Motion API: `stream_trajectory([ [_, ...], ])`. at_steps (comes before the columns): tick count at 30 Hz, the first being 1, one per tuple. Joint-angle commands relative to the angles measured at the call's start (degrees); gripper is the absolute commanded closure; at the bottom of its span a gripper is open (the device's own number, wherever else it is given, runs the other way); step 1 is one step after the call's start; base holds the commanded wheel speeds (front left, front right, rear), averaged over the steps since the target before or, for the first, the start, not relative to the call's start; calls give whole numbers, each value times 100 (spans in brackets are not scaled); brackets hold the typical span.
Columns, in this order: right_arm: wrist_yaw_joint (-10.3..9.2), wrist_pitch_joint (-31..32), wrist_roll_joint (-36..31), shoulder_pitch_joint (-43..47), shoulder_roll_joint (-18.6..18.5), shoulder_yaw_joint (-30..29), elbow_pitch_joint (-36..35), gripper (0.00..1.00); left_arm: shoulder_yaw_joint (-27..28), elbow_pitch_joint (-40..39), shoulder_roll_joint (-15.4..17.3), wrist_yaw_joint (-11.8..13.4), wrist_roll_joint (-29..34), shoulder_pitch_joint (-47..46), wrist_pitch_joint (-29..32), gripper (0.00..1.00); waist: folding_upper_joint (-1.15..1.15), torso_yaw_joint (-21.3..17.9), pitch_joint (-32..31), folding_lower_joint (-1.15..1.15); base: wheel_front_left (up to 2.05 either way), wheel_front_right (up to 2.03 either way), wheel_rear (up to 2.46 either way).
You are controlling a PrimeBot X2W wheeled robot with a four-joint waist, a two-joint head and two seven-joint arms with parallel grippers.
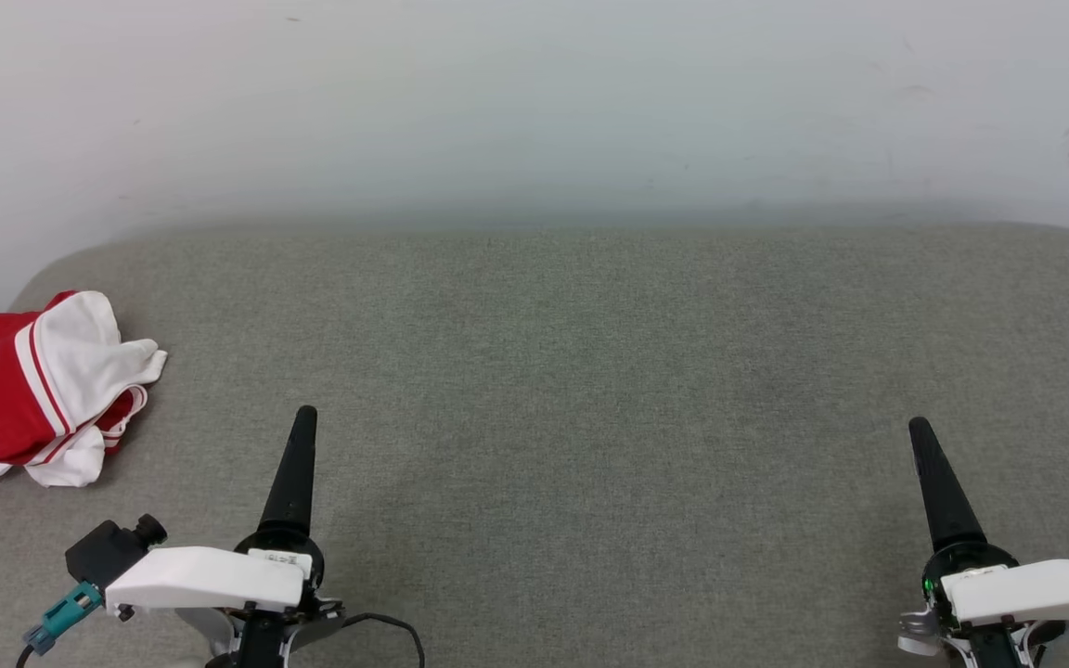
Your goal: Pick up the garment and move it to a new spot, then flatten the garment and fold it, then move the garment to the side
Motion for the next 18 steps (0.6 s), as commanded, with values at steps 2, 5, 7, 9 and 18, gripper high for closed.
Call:
stream_trajectory([
  [2, 1, -55, -457, -36, -34, -29, -174, 0, -50, -142, 10, -2, 387, -16, -86, 0, 0, -7, -6, -1, 0, 0, 0],
  [5, 1, -54, -916, -11, -10, -90, -244, 0, -70, -171, 10, -2, 771, 25, -147, 0, 0, -14, -11, -1, 0, 0, 0],
  [7, 1, -48, -1217, 1, 7, -113, -298, 0, -91, -184, 11, -2, 1055, 37, -188, 0, 0, -18, -14, -1, 0, 0, 0],
  [9, 1, -38, -1501, 18, 22, -122, -350, 0, -102, -192, 11, -2, 1304, 51, -230, 0, 0, -22, -17, -1, 0, 0, 0],
  [18, 1, -3, -2695, 100, 51, -96, -578, 0, -149, -304, 12, -2, 2399, 108, -397, 0, 0, -32, -22, -1, 0, 0, 0],
])
